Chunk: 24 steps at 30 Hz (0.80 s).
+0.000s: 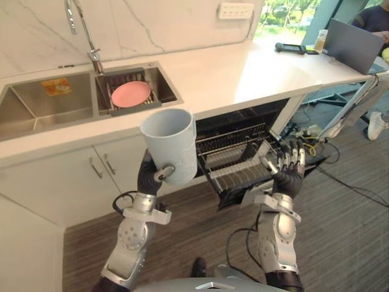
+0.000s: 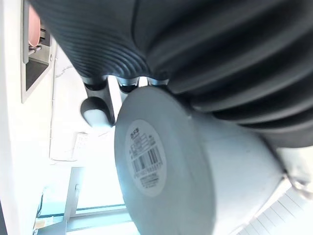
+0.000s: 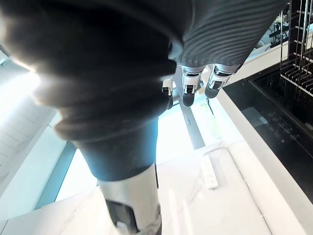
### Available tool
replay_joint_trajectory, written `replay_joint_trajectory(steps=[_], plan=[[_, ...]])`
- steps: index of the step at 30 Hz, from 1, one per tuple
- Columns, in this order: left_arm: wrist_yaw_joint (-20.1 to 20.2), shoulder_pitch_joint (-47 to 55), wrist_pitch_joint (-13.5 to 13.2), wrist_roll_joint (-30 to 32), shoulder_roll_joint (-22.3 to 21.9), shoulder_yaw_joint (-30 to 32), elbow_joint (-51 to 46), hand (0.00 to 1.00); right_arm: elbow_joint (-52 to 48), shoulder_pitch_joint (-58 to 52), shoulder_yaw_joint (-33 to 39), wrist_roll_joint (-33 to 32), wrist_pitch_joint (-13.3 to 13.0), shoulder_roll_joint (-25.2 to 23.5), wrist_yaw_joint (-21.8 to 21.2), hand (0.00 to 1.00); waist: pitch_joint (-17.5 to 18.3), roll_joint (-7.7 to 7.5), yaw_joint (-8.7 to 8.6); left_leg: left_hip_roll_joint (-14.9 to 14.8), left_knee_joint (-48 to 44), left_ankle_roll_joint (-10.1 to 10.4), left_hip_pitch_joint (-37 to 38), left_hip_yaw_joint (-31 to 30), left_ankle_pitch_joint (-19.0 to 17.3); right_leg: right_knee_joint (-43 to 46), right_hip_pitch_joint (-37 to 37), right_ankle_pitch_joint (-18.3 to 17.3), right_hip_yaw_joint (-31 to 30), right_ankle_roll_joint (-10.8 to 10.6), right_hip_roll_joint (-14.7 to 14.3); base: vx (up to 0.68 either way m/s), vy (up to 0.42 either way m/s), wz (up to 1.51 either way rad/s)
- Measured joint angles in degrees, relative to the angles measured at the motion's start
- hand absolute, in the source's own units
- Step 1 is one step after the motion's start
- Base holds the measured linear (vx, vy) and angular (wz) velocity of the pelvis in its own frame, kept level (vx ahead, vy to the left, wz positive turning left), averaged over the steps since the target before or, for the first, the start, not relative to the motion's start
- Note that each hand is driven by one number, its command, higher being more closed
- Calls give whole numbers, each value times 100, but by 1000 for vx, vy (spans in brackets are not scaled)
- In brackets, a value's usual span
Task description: Walk over to the sink, pick up the cup, carry it to the dishwasher, place the cup inside the dishwasher, then close the dishwasher door
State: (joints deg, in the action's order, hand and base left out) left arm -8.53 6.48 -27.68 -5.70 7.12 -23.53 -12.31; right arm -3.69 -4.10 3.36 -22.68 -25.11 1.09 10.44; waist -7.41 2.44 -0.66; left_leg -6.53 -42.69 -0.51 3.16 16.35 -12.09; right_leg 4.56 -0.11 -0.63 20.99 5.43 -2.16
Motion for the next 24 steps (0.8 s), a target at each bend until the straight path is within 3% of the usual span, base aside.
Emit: replay_joint_trajectory(steps=[1, 2, 4, 6, 8, 9, 10, 12, 13, 16, 19, 20, 21, 22, 23, 24], plan=[[10, 49, -23, 32, -40, 5, 31, 100, -106, 5, -91, -17, 48, 28, -72, 0, -79, 20, 75, -271, -830, -94, -337, 145, 210, -209, 271, 11, -109, 2, -38, 150, 52, -29], [22, 90, -51, 34, -60, 6, 72, 100, -141, 9, -106, -18, 76, 24, -165, 0, -58, 74, 109, -350, -965, -94, -502, 79, -63, -214, 341, 11, -210, -1, -44, 183, 87, -41], [61, 270, -185, 39, -166, 46, 80, 100, -212, 45, -135, -68, 163, 40, -352, 0, -63, 104, 228, -121, -317, -16, -758, -260, -531, -212, 395, -14, -676, -37, 61, 148, 102, -69], [36, 417, -253, 41, -253, 91, 77, 100, -210, 44, -255, -162, 256, 87, -566, 0, -62, 104, 277, 226, 819, 130, -851, -709, -626, -198, 343, -46, -1079, -89, 218, 171, 179, -106], [-126, 488, -248, 133, -293, 96, 77, 100, -211, 39, -408, -227, 377, 239, -799, 0, -16, 179, 281, 362, 2090, 283, -807, -1149, -341, -148, 241, -74, -1404, -266, 280, 143, 193, -109], [-235, 494, -230, 190, -353, 88, 83, 100, -211, 20, -517, -228, 432, 357, -910, 0, 50, 334, 252, 273, 2644, 288, -778, -1273, 417, -131, 209, -61, -1544, -478, 209, 198, 210, -83], [-326, 481, -171, 246, -358, 79, 108, 100, -202, -54, -620, -226, 521, 386, -932, 0, 84, 318, 207, 351, 2796, 121, -634, -1125, 500, -149, 259, -55, -1699, -550, 297, 225, 217, -64], [-408, 395, -148, 242, -368, 58, 88, 100, -242, -84, -754, -218, 546, 370, -985, 0, 77, 138, 207, 480, 2895, 43, -551, -967, 503, -227, 234, 31, -1752, -787, 433, 243, 191, -29], [-431, 362, -110, 238, -360, 44, 55, 100, -246, -80, -790, -216, 593, 327, -1010, 0, 37, 40, 250, 540, 2942, 42, -481, -880, 504, -289, 256, 47, -1780, -819, 488, 192, 156, -26], [-542, 391, -57, 230, -358, 25, -13, 100, -331, -132, -789, -219, 680, 128, -1047, 0, 46, -6, 289, 649, 3124, 41, -227, -844, 504, -407, 444, 48, -1804, -830, 589, 126, 105, -9], [-655, 389, -65, 236, -354, -162, -160, 100, -705, -291, -755, -228, 688, 161, -1172, 0, 77, -78, 256, 726, 3457, -51, -1, -865, 509, -192, 429, -194, -1693, -927, 682, 83, 39, 2], [-722, 382, -67, 267, -352, -129, -147, 100, -675, -249, -709, -234, 689, 171, -1253, 0, 84, -94, 218, 693, 3513, -73, 11, -839, 506, 248, 165, -344, -1615, -972, 683, 10, -26, -32], [-845, 379, -81, 308, -343, -62, -116, 100, -582, -175, -692, -238, 692, 162, -1328, 0, 72, -105, 228, 613, 3612, -100, 86, -643, 525, 765, -160, -512, -1068, -960, 774, -32, -53, -53], [-904, 383, -98, 357, -331, 30, -97, 100, -522, -128, -724, -237, 696, 144, -1368, 0, 53, -147, 263, 593, 3661, -111, 162, -498, 539, 956, -236, -722, -599, -745, 940, -47, -71, -78], [-1082, 372, -109, 387, -326, 219, 10, 100, -374, -48, -799, -236, 710, 128, -1472, 0, 47, -183, 274, 567, 3723, -103, 307, -326, 533, 1441, -314, -908, 262, -437, 1358, -35, -71, -71], [-1288, 376, -102, 488, -330, 368, 22, 100, -290, -13, -835, -235, 739, 117, -1557, 0, 47, -175, 260, 496, 3714, -54, 349, -231, 504, 1613, -318, -975, 685, -329, 1622, 10, -112, -75]])
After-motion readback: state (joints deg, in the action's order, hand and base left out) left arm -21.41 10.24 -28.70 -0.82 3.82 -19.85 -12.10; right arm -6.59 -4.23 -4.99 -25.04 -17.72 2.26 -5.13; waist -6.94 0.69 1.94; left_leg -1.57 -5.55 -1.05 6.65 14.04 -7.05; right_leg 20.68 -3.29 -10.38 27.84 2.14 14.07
